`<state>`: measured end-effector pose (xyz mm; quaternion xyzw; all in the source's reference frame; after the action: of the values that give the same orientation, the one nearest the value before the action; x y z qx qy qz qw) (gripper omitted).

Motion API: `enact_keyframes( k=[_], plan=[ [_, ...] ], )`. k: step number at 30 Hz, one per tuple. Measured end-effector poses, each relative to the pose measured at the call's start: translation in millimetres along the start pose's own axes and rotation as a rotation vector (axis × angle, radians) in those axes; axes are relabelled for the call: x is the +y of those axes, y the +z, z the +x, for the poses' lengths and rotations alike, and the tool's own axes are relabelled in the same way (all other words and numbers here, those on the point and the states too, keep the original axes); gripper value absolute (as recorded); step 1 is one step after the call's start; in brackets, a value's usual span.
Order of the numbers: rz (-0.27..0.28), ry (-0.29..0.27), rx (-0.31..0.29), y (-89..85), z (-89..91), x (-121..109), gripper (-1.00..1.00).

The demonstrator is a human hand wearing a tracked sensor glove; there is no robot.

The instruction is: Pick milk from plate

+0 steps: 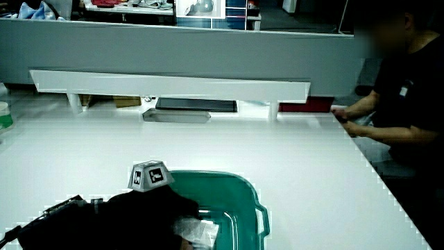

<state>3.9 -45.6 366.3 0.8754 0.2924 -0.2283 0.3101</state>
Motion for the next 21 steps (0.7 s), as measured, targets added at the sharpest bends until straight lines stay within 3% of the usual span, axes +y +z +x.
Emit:
enact_keyframes(
  k=[2, 5, 7, 9, 10, 11, 14, 15, 16, 17, 18, 21],
  plan=[
    [0.009, -0.001, 0.011, 7.1, 2.1, -5, 1.00],
    [0.049, -0.047, 0.028, 11.6, -2.0, -8, 1.00],
    [0.054, -0.039, 0.036, 22.3, 1.4, -17, 1.00],
    [0.079, -0.083, 0.056, 25.3, -2.9, -19, 1.00],
    [0.079, -0.049, 0.034, 29.7, -2.2, -23, 1.00],
    [0.101, -0.079, 0.067, 33.3, -2.6, -25, 1.00],
    [0.134, -0.093, 0.020, 38.2, -10.6, -31, 1.00],
    [0.143, -0.111, 0.085, 43.7, -10.2, -35, 1.00],
    [0.101, 0.005, 0.002, 48.9, -8.2, -42, 1.00],
    [0.116, -0.013, 0.039, 51.0, -8.9, -43, 1.00],
    [0.138, -0.084, 0.067, 50.4, -13.2, -42, 1.00],
    [0.138, -0.039, 0.018, 53.6, -20.9, -50, 1.00]
  ],
)
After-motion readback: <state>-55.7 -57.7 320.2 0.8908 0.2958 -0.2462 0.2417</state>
